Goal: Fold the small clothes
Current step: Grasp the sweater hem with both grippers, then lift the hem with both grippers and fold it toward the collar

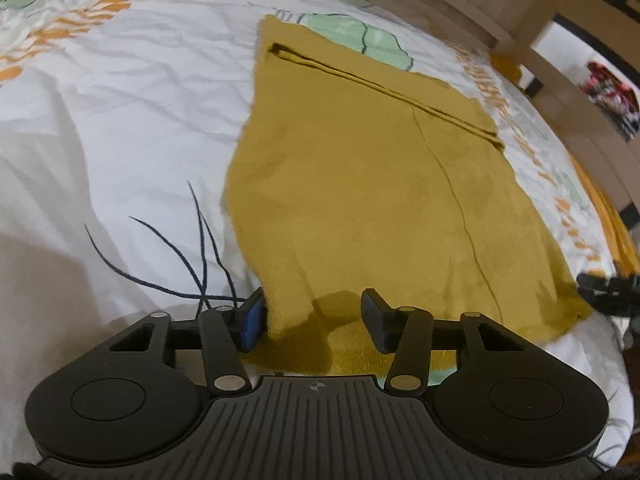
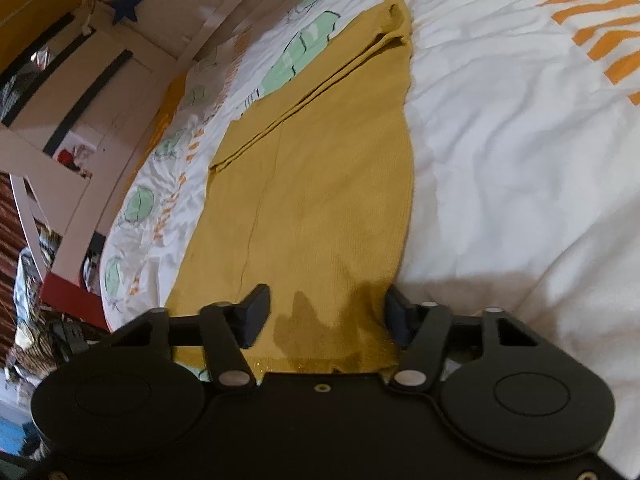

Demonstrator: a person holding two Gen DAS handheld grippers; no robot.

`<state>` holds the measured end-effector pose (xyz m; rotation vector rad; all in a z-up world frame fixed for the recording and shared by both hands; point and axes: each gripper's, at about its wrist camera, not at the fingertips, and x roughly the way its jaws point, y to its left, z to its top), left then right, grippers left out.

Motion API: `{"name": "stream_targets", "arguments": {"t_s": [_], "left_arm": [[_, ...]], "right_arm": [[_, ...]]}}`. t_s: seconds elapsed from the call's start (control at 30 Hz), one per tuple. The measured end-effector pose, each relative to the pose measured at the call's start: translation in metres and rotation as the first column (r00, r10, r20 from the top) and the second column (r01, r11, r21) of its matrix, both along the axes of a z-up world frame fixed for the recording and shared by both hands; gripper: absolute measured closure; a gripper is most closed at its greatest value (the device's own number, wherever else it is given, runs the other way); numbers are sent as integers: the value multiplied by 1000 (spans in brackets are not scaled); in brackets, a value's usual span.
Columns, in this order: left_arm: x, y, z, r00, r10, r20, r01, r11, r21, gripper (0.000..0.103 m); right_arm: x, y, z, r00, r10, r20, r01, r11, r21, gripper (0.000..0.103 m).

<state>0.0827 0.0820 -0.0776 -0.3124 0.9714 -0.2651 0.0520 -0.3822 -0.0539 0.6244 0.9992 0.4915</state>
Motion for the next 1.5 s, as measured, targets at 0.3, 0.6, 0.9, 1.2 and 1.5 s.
{"name": "stream_targets", "arguments": {"t_s": [0.3, 0.6, 0.9, 1.2, 1.5], "left_arm": [[-4, 15, 5, 995, 85, 49, -80, 992, -93, 95], [2, 32, 21, 980, 182, 85, -161, 964, -210, 95], [46, 39, 52, 959, 221, 177, -170, 949, -265, 95], [133, 37, 88, 920, 237, 313, -155, 951, -267, 95], [242, 28, 78, 913, 249, 324, -184, 958, -219, 95]], "right_arm": [[-10, 10, 9, 999, -19, 37, 20, 999, -43, 90], [-11, -9, 19, 977, -186, 105, 171, 976, 137, 91], [31, -17, 28, 946, -290, 147, 239, 927, 288, 91], [129, -20, 45, 905, -352, 238, 269, 909, 319, 91], [233, -24, 20, 878, -436, 198, 383, 887, 257, 91]]}}
